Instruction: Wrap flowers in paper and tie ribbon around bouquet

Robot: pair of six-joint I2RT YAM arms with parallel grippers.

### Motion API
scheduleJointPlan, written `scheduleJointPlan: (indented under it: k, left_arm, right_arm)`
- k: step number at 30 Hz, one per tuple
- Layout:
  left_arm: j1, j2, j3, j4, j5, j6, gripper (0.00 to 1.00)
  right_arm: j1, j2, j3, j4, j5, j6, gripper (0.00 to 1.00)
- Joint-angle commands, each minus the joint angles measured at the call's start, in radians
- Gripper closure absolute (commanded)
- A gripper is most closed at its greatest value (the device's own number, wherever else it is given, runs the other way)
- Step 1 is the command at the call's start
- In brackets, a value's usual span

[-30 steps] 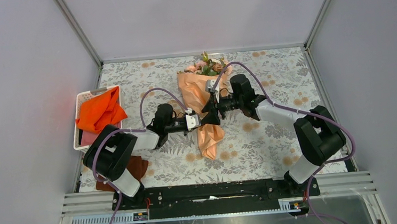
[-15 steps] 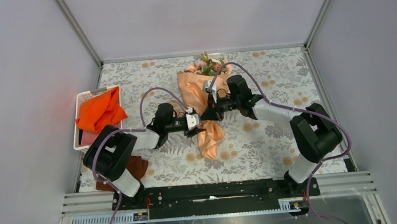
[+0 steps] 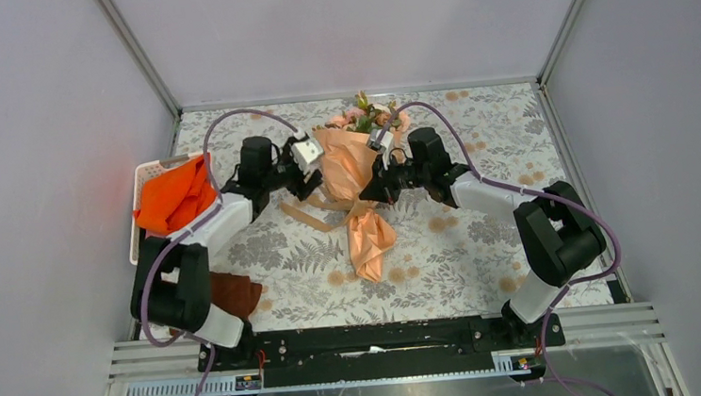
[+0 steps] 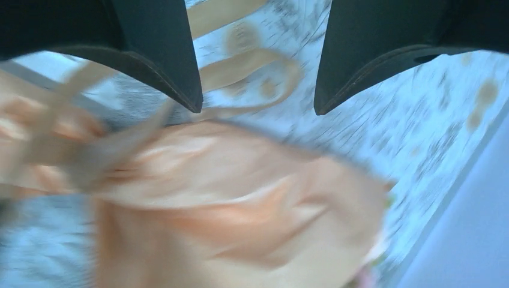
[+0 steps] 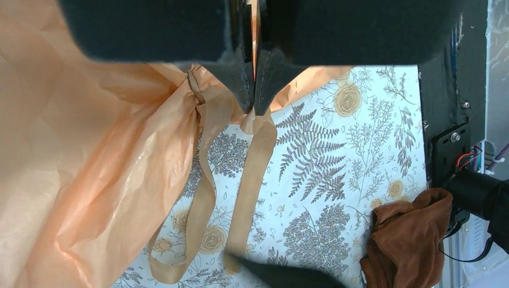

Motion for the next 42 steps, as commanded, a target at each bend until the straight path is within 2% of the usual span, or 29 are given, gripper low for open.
scheduleJointPlan:
  k: [1,2,3,6,8,10,12,16,18,21,23,25,26,28,34,38,42]
  left_arm:
    - [0.047,0.134,0.141,-0.179,-0.425,-0.27,0.33]
    - [0.047,0.172,0.186,-0.229,-0.525,-0.323,0.35]
    - [0.048,0.205,0.236,-0.288,-0.563,-0.363,0.35]
    - [0.046,0.275,0.347,-0.442,-0.587,-0.369,0.23]
    - [0.053,0.377,0.459,-0.601,-0.608,-0.391,0.22]
    - [0.064,0.46,0.571,-0.693,-0.597,-0.409,0.25]
    - [0.064,0.503,0.615,-0.719,-0.589,-0.419,0.29]
    - [0.059,0.514,0.602,-0.692,-0.529,-0.395,0.3]
    - [0.058,0.525,0.586,-0.674,-0.535,-0.388,0.35]
    - [0.058,0.551,0.586,-0.673,-0.513,-0.408,0.51]
    - [0.058,0.552,0.581,-0.685,-0.467,-0.415,0.69]
    - [0.057,0.527,0.554,-0.694,-0.424,-0.395,0.97]
    - [0.057,0.507,0.538,-0.704,-0.4,-0.379,1.0]
    - [0.057,0.449,0.509,-0.735,-0.307,-0.325,1.0]
    - [0.034,0.181,0.399,-0.924,0.139,-0.028,1.0]
    - [-0.097,0.021,0.305,-0.979,0.194,0.166,1.0]
    - [-0.239,-0.05,0.262,-0.838,0.23,0.137,1.0]
  right_arm:
    - [0.002,-0.032,0.009,0.064,0.006,0.029,1.0]
    - [0.002,-0.029,0.01,0.068,0.004,0.032,1.0]
    - [0.002,-0.026,0.011,0.068,0.001,0.032,1.0]
    - [0.002,-0.02,0.016,0.058,0.001,0.023,1.0]
    - [0.002,-0.012,0.02,0.049,-0.001,0.01,1.0]
    - [0.002,-0.002,0.025,0.043,-0.006,0.007,1.0]
    - [0.002,0.006,0.03,0.041,-0.017,0.007,1.0]
    - [0.002,0.007,0.031,0.028,-0.023,0.003,1.0]
    - [0.001,0.003,0.027,0.026,-0.019,0.001,1.0]
    - [0.002,0.002,0.034,0.02,-0.023,0.002,1.0]
    - [0.002,0.0,0.035,0.02,-0.023,0.009,1.0]
    - [0.002,-0.002,0.033,0.023,-0.012,0.019,1.0]
    - [0.002,-0.003,0.034,0.023,-0.006,0.027,1.0]
    - [0.002,-0.001,0.041,0.015,0.013,0.042,1.0]
    - [0.002,0.011,0.055,0.034,0.059,0.129,1.0]
    - [0.002,0.013,0.063,0.05,0.088,0.199,1.0]
    - [0.001,0.005,0.064,0.082,0.09,0.253,1.0]
